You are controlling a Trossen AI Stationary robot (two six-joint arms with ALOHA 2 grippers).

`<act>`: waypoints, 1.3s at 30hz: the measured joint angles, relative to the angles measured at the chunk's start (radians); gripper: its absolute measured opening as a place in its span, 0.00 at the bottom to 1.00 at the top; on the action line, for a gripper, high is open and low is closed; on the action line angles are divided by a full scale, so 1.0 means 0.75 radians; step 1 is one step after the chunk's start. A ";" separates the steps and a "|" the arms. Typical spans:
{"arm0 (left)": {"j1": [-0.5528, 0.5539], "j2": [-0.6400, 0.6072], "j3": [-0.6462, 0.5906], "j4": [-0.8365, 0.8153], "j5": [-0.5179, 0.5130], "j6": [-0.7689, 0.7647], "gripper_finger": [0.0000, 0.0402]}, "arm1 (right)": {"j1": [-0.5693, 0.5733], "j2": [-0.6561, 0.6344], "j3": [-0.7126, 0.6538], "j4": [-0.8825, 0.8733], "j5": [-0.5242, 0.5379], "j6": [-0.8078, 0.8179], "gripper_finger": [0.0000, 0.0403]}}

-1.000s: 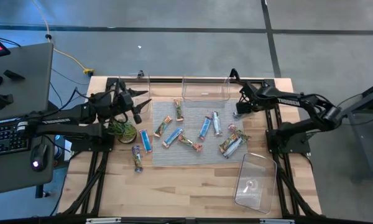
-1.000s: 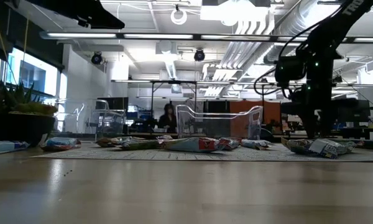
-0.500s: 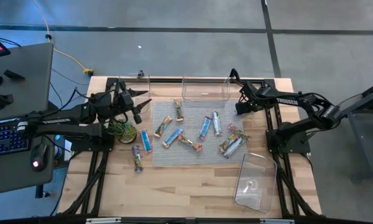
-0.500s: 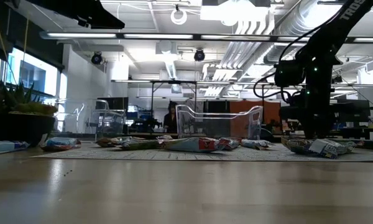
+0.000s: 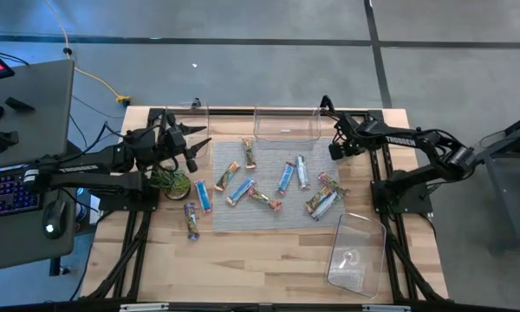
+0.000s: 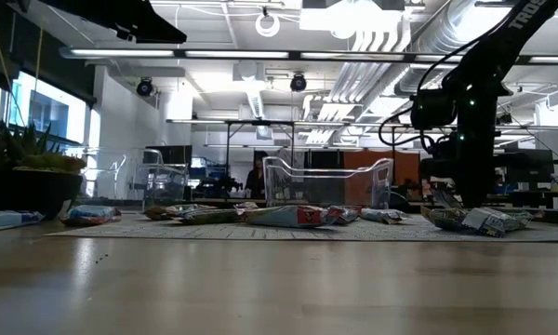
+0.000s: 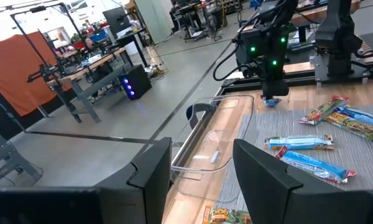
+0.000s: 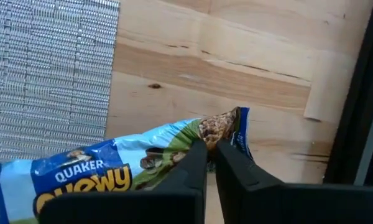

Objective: Pick and place Granola Bars by type
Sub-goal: Put the blue granola bar into the right transparent bin

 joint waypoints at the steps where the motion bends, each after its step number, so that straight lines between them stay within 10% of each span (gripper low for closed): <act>1: 0.000 0.000 0.000 0.000 0.000 0.000 0.42 | 0.002 -0.003 0.010 -0.026 -0.018 -0.007 0.01; 18: 0.000 0.000 -0.001 -0.006 -0.001 0.000 0.42 | 0.308 -0.295 0.388 0.006 -0.057 -0.080 0.00; 26: 0.000 0.000 -0.001 -0.021 -0.001 -0.001 0.42 | 0.463 -0.293 0.410 0.005 0.027 -0.606 0.01; 39: 0.000 0.000 -0.002 -0.061 -0.001 -0.006 0.42 | 0.452 -0.280 0.171 -0.147 0.010 -0.599 0.34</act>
